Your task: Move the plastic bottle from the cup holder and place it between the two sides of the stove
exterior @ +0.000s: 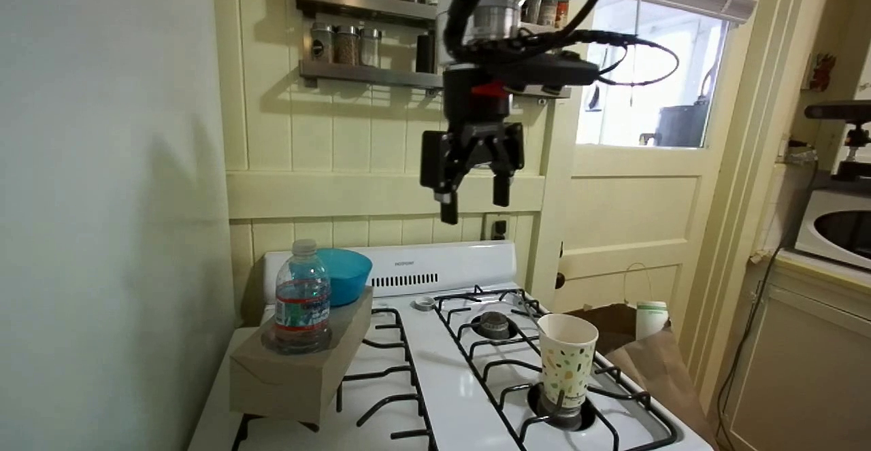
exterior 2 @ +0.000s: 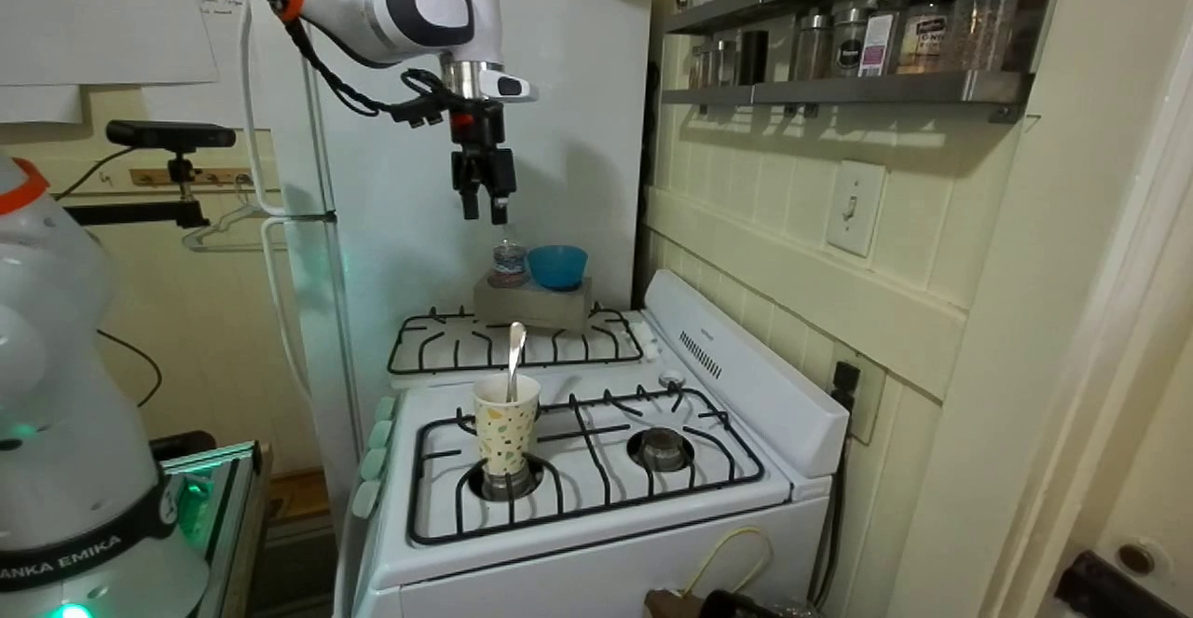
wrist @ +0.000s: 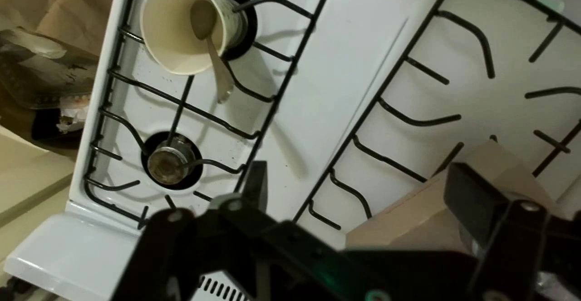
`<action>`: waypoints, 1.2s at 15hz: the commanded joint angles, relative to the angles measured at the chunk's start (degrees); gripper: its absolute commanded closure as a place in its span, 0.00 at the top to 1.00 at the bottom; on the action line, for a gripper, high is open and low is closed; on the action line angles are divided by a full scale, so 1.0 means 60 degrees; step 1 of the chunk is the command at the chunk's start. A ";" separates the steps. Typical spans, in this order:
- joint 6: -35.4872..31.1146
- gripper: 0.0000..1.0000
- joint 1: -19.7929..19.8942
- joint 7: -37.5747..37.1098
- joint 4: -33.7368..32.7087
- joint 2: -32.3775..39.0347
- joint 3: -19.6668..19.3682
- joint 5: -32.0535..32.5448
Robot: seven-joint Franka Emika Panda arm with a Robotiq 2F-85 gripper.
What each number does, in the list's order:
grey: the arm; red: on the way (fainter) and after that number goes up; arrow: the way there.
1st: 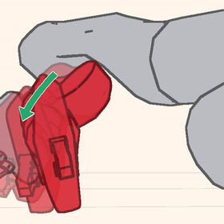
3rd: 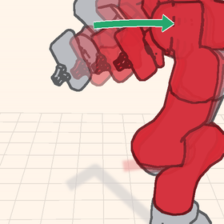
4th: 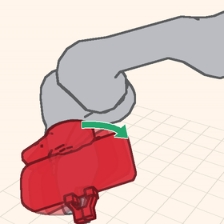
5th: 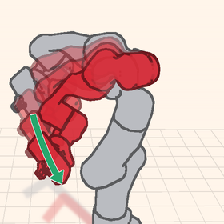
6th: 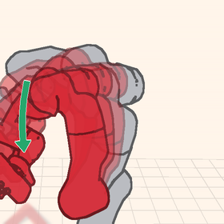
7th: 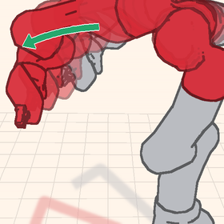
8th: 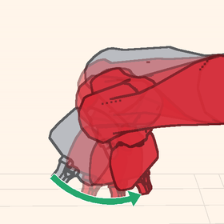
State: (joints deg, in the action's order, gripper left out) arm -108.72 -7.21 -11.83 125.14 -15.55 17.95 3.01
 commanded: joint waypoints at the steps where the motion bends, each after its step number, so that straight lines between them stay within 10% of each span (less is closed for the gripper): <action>1: 0.0495 1.00 -0.0482 -0.1242 -0.1659 0.1591 0.0539 0.0842; 7: 0.0316 1.00 -0.0812 -0.0989 -0.1715 0.1560 0.0284 0.0825; 13: -0.3430 1.00 -0.0951 -0.1141 -0.0909 0.1592 -0.0025 -0.0993; 18: -0.3073 1.00 -0.1116 -0.1251 -0.1524 0.2578 0.0079 -0.0858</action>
State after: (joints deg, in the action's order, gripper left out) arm -127.91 -12.56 -19.50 118.50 -4.12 18.74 -1.78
